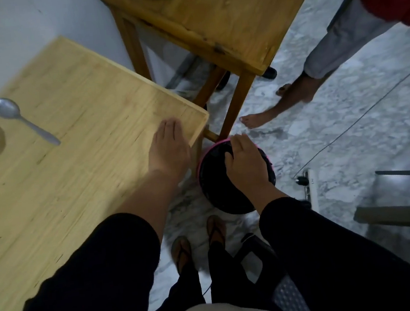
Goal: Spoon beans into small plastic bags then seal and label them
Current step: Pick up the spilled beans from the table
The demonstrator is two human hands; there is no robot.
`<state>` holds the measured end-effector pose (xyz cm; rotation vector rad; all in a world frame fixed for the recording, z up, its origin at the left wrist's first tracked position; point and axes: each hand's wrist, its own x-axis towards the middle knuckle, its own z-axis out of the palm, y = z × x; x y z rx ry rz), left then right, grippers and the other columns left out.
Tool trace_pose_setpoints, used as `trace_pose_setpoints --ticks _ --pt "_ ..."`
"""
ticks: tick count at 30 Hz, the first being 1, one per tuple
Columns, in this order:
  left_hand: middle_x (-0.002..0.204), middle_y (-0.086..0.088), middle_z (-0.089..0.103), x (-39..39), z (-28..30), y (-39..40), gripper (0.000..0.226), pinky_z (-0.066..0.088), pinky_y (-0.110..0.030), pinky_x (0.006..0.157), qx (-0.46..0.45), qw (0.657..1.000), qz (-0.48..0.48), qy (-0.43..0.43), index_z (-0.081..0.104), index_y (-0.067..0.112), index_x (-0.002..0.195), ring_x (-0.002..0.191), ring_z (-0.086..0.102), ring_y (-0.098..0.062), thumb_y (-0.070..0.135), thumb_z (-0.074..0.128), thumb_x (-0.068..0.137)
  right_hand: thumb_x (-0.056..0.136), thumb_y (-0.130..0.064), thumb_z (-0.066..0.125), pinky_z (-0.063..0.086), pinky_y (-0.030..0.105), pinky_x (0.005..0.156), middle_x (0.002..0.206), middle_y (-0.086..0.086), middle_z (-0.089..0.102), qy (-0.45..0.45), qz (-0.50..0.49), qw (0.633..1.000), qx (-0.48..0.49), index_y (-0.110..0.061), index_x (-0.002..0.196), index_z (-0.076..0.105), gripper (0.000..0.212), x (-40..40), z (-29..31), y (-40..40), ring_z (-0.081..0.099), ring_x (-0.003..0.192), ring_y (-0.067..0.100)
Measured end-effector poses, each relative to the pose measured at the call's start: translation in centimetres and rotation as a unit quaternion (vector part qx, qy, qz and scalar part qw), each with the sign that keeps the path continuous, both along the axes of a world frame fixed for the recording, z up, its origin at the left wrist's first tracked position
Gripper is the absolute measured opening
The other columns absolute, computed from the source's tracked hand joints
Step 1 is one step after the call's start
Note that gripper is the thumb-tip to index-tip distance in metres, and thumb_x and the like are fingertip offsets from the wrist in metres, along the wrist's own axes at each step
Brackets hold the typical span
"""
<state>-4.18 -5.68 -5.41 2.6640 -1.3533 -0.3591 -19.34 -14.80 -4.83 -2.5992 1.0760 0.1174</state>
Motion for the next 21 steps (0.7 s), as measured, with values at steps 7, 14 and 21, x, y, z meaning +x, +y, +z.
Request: trace_pose_setpoints --ticks 7,14,21 --pt "0.136 -0.023 0.044 0.4 3.7 0.2 0.055 0.031 -0.042 0.108 -0.030 0.999 0.019 -0.037 0.037 -0.006 0.136 0.129 0.038 -0.035 0.026 0.025 0.092 0.091 -0.019 0.046 0.035 0.044 0.106 0.129 0.026 0.050 -0.072 0.054 0.995 -0.045 0.009 0.126 0.048 0.044 3.3 3.1 -0.5 0.044 0.126 0.039" --pt "0.135 -0.022 0.045 3.7 9.8 3.1 0.048 0.027 -0.042 0.111 -0.084 0.988 0.112 -0.065 0.039 -0.006 0.134 0.131 0.036 -0.035 0.017 0.041 0.092 0.083 -0.016 0.057 0.042 0.045 0.100 0.122 0.027 0.055 -0.124 0.156 0.978 -0.067 0.009 0.122 0.051 0.046 9.2 7.9 0.2 0.051 0.120 0.041" --pt "0.133 -0.021 0.044 6.6 13.5 11.1 0.049 0.025 -0.039 0.110 -0.079 0.962 0.233 -0.119 0.037 -0.006 0.133 0.131 0.034 -0.035 0.024 0.030 0.094 0.078 -0.008 0.058 0.049 0.042 0.092 0.103 0.026 0.060 -0.184 0.274 0.942 -0.063 0.011 0.109 0.057 0.036 15.7 11.8 4.4 0.059 0.102 0.042"
